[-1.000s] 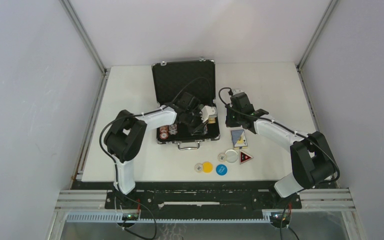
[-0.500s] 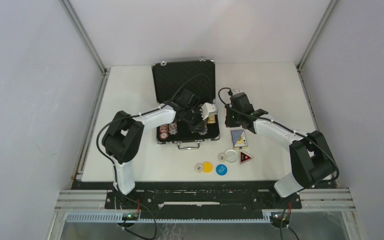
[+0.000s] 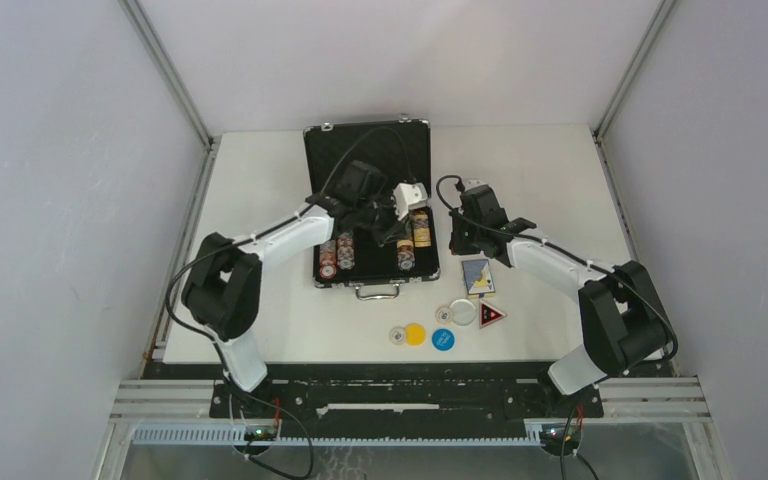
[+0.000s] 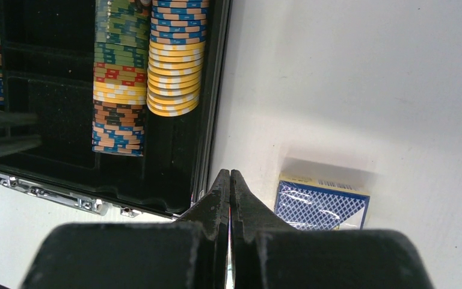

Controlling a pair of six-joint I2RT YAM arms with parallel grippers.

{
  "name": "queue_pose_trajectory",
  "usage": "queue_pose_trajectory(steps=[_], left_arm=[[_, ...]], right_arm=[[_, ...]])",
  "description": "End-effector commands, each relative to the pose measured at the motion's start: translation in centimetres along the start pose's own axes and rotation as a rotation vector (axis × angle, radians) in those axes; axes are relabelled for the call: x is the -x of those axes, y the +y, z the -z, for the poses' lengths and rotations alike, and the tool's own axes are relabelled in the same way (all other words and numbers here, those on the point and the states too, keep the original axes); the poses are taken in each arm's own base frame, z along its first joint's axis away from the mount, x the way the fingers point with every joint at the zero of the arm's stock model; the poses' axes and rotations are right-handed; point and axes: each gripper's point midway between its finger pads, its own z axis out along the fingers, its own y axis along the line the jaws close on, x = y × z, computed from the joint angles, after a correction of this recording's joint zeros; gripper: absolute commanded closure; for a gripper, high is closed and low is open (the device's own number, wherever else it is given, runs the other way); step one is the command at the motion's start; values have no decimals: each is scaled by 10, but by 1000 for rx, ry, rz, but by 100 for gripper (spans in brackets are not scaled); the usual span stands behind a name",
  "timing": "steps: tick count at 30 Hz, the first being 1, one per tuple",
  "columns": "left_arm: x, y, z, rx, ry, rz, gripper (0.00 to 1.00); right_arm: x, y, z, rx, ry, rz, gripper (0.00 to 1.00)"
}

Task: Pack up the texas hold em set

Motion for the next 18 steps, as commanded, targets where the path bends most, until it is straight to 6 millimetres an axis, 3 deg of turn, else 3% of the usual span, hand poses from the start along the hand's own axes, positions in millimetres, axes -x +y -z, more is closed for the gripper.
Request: queue_pose_trajectory(steps=[1,5,7,11,15,18], left_arm=[[47,15,29,69,-164,-34,84],[54,32,43,180,-256,29,84],[55,56,56,346,-300,87,84],[16,107,104,838,-195,212,85],[-7,107,157,1119,-221,287,84],[-24,96,191,1266,-369,511,72]], right_arm=[[11,5,0,34,-39,-8,100],[9,17,0,86,-28,4,100],[7,22,1,106,-24,3,100],[11,39,15,133,-79,61,100],[16,52,47,12,-262,222,100],[9,48,67,-73,-374,215,100]])
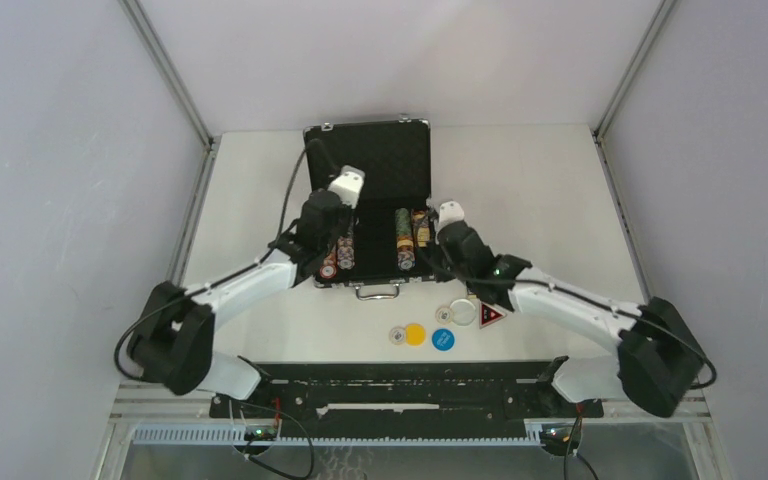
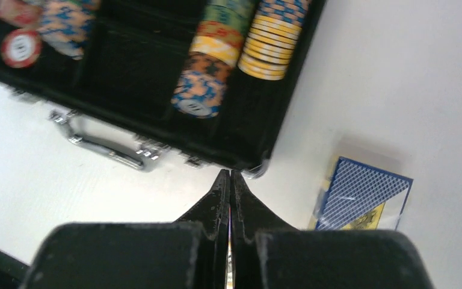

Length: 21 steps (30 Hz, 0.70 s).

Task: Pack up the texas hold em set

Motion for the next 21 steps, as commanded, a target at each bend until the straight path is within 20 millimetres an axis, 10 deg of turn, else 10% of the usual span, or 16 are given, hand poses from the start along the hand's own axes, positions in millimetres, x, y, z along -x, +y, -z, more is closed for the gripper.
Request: queue_pose_trajectory(steps=[1,4,7,13,21], left_arm=[[16,66,52,383,-172,392,63],[4,63,68,356,-197,590,23],[12,33,71,145,-233,574,21],[36,-43,93,-275,-338,418,33],[-5,-147,125,-653,-264,-59,22]], right_arm=[[33,-14,40,-193,-289,-6,100],[23,-24,59,-189,-374,-161,86],[12,-32,59,-63,-340,-290,43],[-8,-23,63,7,-246,-292,53],[-35,6,59,46,-179,-254,55]])
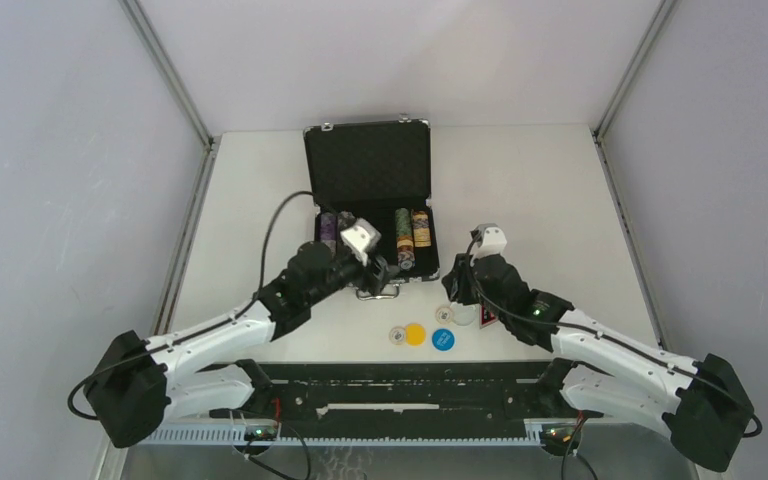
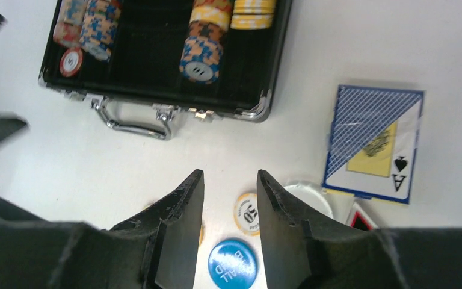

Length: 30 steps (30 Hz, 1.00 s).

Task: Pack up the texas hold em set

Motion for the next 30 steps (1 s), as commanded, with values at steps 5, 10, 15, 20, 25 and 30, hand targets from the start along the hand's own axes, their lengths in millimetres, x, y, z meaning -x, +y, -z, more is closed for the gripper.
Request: queue_pose_trajectory(steps=[5,10,15,20,25,30], left_arm=[[-51,-70,10,-429,120,-274,15],[-86,-83,22,-546,197,-292,14],[-107,-93,21,-562,166,-224,12],[-125,-85,21,-516,198,-236,8],[-136,-87,20,-551,245,-249,1],[-147,-90,12,-573,287,-248,0]], right_arm=[[-7,5,2,8,6,-8,55],[-4,-11,6,-24,5,3,55],[-2,-15,4,-4,5,0,55],[-3,-19,-5,3,27,4,55],[-6,-20,-12,12,48,3,55],[-7,-20,-18,28,59,1,55]])
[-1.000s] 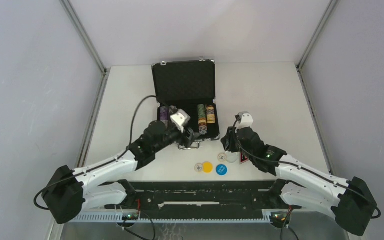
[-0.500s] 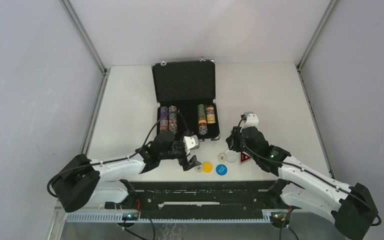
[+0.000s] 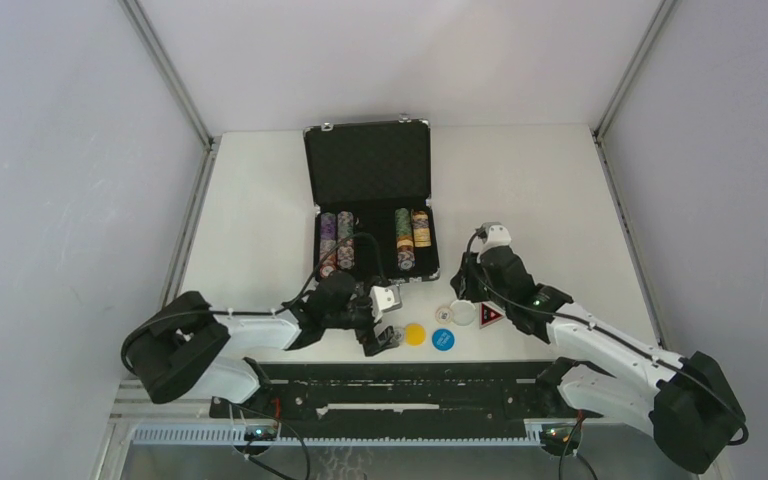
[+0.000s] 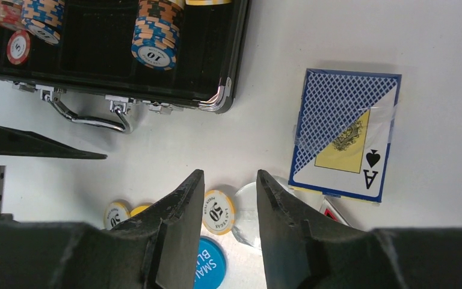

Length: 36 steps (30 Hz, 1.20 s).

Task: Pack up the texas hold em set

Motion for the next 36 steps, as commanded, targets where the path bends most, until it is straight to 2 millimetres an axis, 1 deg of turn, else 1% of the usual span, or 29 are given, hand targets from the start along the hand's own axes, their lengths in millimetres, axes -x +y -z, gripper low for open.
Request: queue_pose_trajectory(steps=[1,6,8,11,15,20,25,29,32,36], left_arm=[[17,2,-12,-38,-37,-51,0],[18,-5,-11,-82,-43,-86,0],[18,-6,-9,-82,-50,-103,0],[13,-1,-9,-52,-29,-96,0],[11,-8,-7,-94,-16,-112,0],[8,-7,-8,-95,-9,-125,0],[8,-10,-12,-119,-15,-128,0],[13,-8,-17,-132,-19,-130,0],[18,-11,-20,-158,-28,-127,0],[18,-10,-23,-152,-23,-122,0]], right_arm=[[14,7,-4,49,-43,11,55],[15,0,-8,39,-36,11,55],[15,-2,-11,38,-32,10,55],[14,-2,-15,46,-23,7,55],[12,-3,-21,45,-14,7,55],[10,-4,-25,46,-2,3,55],[11,-5,-24,43,-5,0,55],[11,-6,-22,39,-8,-2,55],[11,-8,-22,28,-6,-1,55],[8,-10,-21,22,-2,-4,55]])
